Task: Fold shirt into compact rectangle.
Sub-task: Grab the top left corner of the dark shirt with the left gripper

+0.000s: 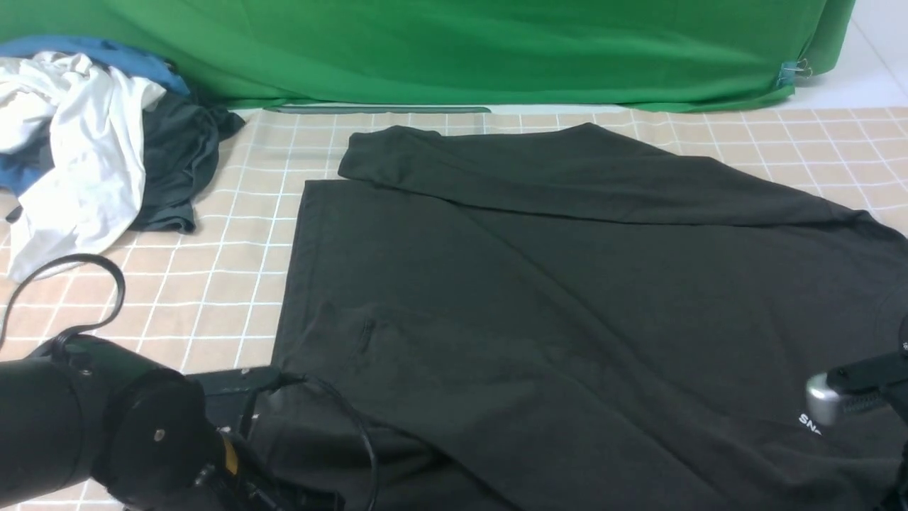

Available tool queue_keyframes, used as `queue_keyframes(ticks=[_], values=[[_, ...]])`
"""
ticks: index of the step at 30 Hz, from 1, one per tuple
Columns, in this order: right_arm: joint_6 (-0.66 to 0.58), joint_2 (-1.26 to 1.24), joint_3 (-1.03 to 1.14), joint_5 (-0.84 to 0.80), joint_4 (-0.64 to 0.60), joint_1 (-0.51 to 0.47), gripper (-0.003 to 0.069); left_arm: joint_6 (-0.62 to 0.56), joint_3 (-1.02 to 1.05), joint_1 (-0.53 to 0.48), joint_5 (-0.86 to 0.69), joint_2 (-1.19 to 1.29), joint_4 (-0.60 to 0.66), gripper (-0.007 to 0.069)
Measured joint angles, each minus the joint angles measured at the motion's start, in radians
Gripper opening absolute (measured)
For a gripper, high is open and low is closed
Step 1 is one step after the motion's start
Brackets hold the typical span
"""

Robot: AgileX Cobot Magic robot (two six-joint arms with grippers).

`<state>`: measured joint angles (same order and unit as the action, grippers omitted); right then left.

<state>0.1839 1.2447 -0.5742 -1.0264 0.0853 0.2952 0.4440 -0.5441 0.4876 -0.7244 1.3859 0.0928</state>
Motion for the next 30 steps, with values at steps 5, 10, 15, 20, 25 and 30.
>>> queue_keyframes(ticks=[5,10,15,20,25,30], values=[[-0.003,-0.006,0.0,-0.039,0.004,0.0,0.0318,0.023,-0.065,0.0,-0.117,-0.083,0.018,0.0013],[-0.007,-0.067,-0.039,-0.044,0.004,0.0,0.0299,0.101,-0.251,-0.023,-0.191,-0.126,-0.005,0.0013],[-0.055,-0.222,-0.095,-0.01,-0.017,0.0,0.0062,0.056,-0.588,-0.222,-0.21,0.026,0.015,0.0013],[-0.056,-0.324,-0.097,0.026,-0.058,0.0,0.0039,-0.034,-0.888,-0.355,-0.208,0.264,0.065,0.0013],[-0.058,-0.337,-0.097,0.027,-0.085,0.0,0.0039,-0.064,-1.139,-0.371,-0.207,0.501,0.054,0.0014],[-0.082,-0.337,-0.097,0.048,-0.085,0.0,0.0038,-0.065,-1.456,-0.371,-0.211,0.8,0.035,0.0086]])
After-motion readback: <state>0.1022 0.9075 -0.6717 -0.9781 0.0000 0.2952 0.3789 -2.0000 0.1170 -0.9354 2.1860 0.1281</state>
